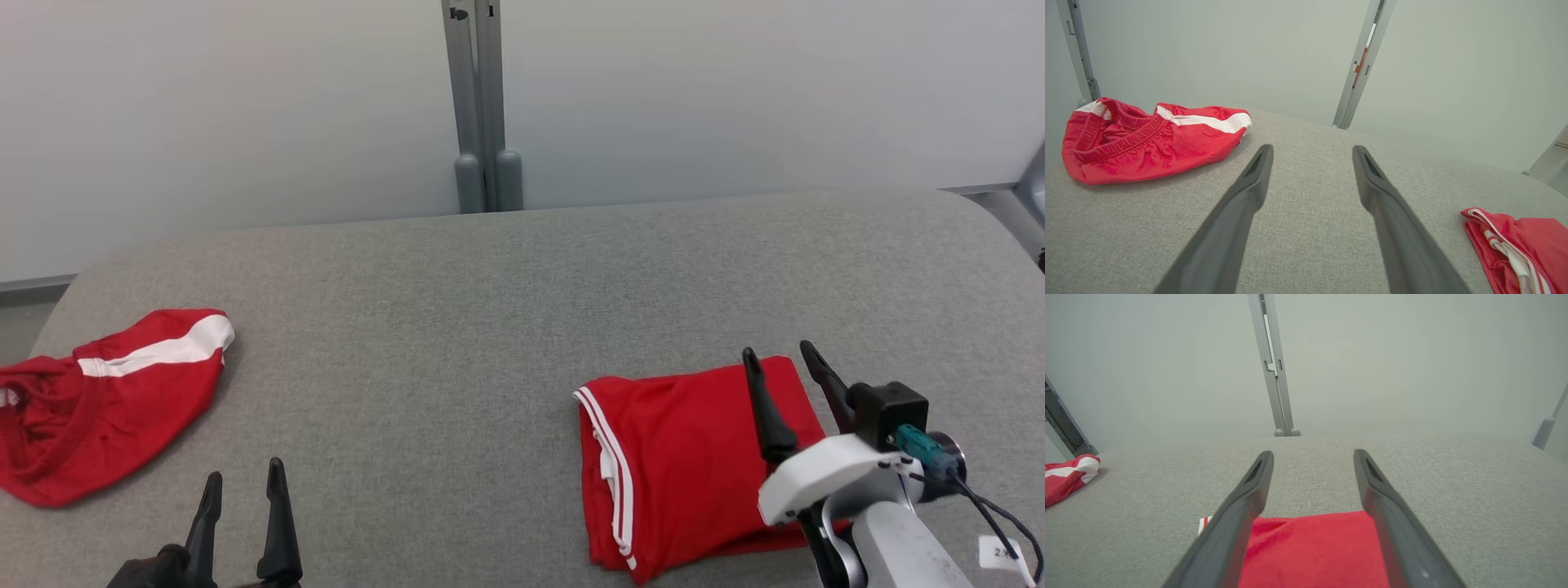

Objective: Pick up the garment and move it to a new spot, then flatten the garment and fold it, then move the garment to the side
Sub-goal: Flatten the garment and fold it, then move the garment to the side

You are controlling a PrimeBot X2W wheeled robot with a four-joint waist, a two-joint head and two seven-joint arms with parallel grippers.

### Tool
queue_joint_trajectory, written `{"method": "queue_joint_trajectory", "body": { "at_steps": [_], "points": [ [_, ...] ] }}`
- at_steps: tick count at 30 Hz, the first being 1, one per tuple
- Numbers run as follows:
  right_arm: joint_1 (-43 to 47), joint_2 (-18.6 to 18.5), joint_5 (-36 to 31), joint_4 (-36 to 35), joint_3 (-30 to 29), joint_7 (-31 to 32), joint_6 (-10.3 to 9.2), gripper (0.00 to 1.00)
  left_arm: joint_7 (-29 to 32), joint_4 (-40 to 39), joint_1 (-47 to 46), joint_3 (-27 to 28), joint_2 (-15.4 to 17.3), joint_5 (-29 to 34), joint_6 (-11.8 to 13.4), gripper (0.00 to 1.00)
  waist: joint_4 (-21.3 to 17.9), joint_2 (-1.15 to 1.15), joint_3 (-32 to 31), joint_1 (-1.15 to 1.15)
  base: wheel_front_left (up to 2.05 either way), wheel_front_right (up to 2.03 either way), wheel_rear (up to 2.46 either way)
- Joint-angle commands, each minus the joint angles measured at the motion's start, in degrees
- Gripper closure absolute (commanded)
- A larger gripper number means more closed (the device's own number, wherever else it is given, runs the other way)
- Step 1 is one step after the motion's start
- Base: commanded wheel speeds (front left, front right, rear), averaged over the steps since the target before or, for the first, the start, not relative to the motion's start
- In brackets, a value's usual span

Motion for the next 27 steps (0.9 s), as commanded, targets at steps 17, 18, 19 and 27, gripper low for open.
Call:
{"method": "queue_joint_trajectory", "body": {
  "at_steps": [17, 18, 19, 27],
  "points": [
    [9.87, -0.46, -5.67, -2.84, -5.05, -0.14, -0.05, 0.00, 0.00, 1.60, 2.10, 2.11, 0.19, 2.11, -1.43, 0.00, -3.16, 0.00, -2.24, 0.00, 0.00, 0.00, 0.00],
    [9.84, -0.36, -5.71, -2.76, -5.04, -0.14, -0.05, 0.00, 0.00, 1.77, 1.99, 2.20, 0.19, 2.18, -1.59, 0.00, -3.14, 0.00, -2.30, 0.00, 0.00, 0.00, 0.00],
    [9.89, -0.26, -5.75, -2.66, -4.99, -0.14, -0.05, 0.00, 0.00, 1.90, 1.72, 2.20, 0.19, 2.37, -1.71, 0.00, -3.11, 0.00, -2.33, 0.00, 0.00, 0.00, 0.00],
    [9.53, 0.14, -5.95, -2.14, -4.32, -0.14, -0.05, 0.00, 0.00, 2.60, 0.27, 1.65, 0.19, 2.74, -2.19, 0.00, -2.89, 0.00, -2.19, 0.00, 0.00, 0.00, 0.00]
  ]
}}
